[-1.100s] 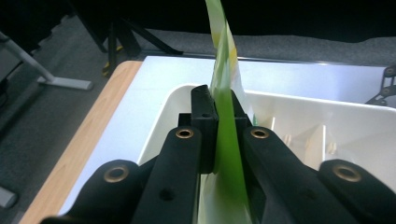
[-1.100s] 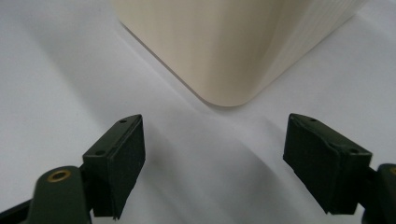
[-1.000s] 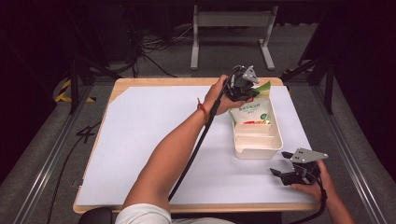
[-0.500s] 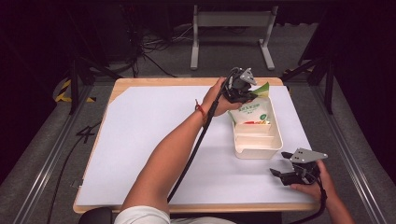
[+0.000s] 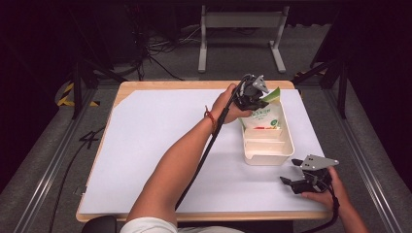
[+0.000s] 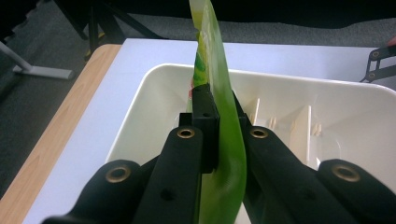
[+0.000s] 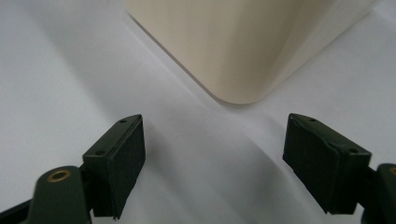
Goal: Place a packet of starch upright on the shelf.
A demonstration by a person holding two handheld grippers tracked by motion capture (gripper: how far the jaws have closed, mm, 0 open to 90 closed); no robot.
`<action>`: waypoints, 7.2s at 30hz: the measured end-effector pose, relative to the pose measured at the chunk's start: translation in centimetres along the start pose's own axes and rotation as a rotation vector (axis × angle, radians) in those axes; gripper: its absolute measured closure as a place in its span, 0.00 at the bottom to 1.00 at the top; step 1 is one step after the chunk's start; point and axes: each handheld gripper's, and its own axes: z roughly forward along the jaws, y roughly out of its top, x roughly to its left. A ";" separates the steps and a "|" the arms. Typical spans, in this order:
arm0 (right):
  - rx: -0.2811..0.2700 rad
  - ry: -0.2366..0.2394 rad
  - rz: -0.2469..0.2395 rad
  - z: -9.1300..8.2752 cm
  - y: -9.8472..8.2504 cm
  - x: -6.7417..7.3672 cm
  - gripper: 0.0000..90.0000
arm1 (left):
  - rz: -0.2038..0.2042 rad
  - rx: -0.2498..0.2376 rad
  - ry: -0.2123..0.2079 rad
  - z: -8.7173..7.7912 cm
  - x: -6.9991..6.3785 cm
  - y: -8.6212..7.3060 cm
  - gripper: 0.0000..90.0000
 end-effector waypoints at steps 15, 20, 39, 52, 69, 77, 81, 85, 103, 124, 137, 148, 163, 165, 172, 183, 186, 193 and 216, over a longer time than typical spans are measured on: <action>0.001 -0.001 0.000 0.0 0.0 0.0 0.23 | -0.007 0.008 0.050 -1.3 0.9 -1.4 0.92; 0.002 -0.002 0.000 0.0 -0.1 0.0 0.23 | 0.006 0.011 0.060 -1.7 0.8 -1.4 0.91; 0.006 -0.001 0.000 0.0 0.0 0.1 0.23 | 0.036 -0.015 0.116 -5.5 0.2 -1.9 0.84; 0.006 0.000 -0.001 0.0 0.0 0.0 0.23 | 0.055 0.005 0.127 -7.0 -0.2 -3.0 0.81; -0.013 0.012 0.007 -0.2 0.1 0.1 0.23 | 0.058 0.059 0.189 -7.8 -0.7 -5.3 0.63; -0.014 0.003 0.003 -0.2 0.1 0.2 0.23 | 0.055 0.064 0.223 -8.3 -1.7 -6.7 0.49; -0.019 0.000 0.008 -0.2 0.1 0.1 0.23 | 0.065 0.078 0.229 -8.4 -2.2 -7.3 0.45; -0.018 0.000 0.004 -0.2 0.2 0.2 0.23 | 0.056 0.096 0.242 -8.7 -2.7 -8.1 0.40; -0.015 -0.002 -0.001 -0.2 0.2 0.3 0.22 | 0.035 0.149 0.284 -9.9 -4.2 -13.7 0.21; -0.011 -0.007 -0.006 -0.2 0.2 0.3 0.22 | -0.024 0.212 0.295 -11.5 -6.1 -20.2 0.08; -0.010 -0.011 -0.009 -0.2 0.2 0.3 0.22 | -0.047 0.262 0.338 -13.0 -7.2 -23.9 0.08; -0.009 -0.014 -0.012 -0.2 0.2 0.4 0.22 | -0.080 0.235 0.348 -14.7 -8.5 -26.4 0.08; -0.002 -0.015 -0.010 -0.2 0.3 0.5 0.22 | -0.109 0.244 0.375 -16.7 -9.9 -29.7 0.08; -0.004 -0.019 -0.011 -0.2 0.3 0.4 0.22 | -0.125 0.239 0.379 -17.0 -10.1 -30.2 0.08; -0.003 -0.020 -0.011 -0.2 0.3 0.5 0.22 | -0.205 0.176 0.389 -18.3 -10.8 -31.7 0.08; -0.009 -0.039 -0.003 -0.4 0.3 0.4 0.21 | -0.375 0.041 0.393 -20.3 -11.4 -34.5 0.08; -0.009 -0.048 0.005 -0.3 0.3 0.3 0.21 | -0.409 0.014 0.405 -20.7 -11.7 -35.0 0.08; -0.016 -0.066 0.011 -0.4 0.2 0.1 0.20 | -0.421 -0.031 0.421 -20.9 -11.8 -35.0 0.08; -0.015 -0.075 0.007 -0.4 0.2 0.1 0.20 | -0.415 -0.023 0.405 -20.7 -11.7 -35.0 0.08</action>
